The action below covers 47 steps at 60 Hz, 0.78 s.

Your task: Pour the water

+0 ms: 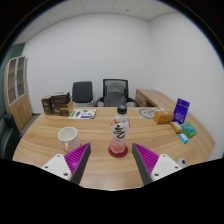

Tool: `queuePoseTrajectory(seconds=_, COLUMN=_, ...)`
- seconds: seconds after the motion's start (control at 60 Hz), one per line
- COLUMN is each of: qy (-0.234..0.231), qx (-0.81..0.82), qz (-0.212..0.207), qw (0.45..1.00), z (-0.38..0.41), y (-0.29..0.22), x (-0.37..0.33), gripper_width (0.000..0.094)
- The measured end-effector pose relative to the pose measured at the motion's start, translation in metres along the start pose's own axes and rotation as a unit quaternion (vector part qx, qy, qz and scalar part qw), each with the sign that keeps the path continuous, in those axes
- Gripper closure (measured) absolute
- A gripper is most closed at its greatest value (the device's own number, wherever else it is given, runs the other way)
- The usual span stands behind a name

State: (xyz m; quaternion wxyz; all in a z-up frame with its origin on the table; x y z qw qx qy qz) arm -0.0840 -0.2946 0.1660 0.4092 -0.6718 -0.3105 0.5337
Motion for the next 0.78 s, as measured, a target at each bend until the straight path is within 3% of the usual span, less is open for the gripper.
queuePoseTrajectory(seconds=0.317, qy=0.007, qx=0.003, qz=0.014, qw=1.000, z=-0.007, y=0.014, x=-0.149, gripper_width=0.0078)
queuePoseTrajectory(seconds=0.583, qy=0.026, qx=0.009, qz=0.013, qw=1.000, z=-0.028, y=0.022, x=-0.187, gripper_width=0.0078)
queuePoseTrajectory(seconds=0.783, qy=0.013, qx=0.017, qz=0.018, qw=1.000, z=-0.030, y=0.018, x=-0.195, gripper_width=0.0080)
Point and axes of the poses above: the point between the fingertips, and its own axes, seen from behind it with the camera up: z to the left, y down, x forward, the way the camera looks, the point moved 4 cm from there along -x, backward, against the way the camera looks, and after that the axes turned 8 degrees about y, right-handed, at the moved point
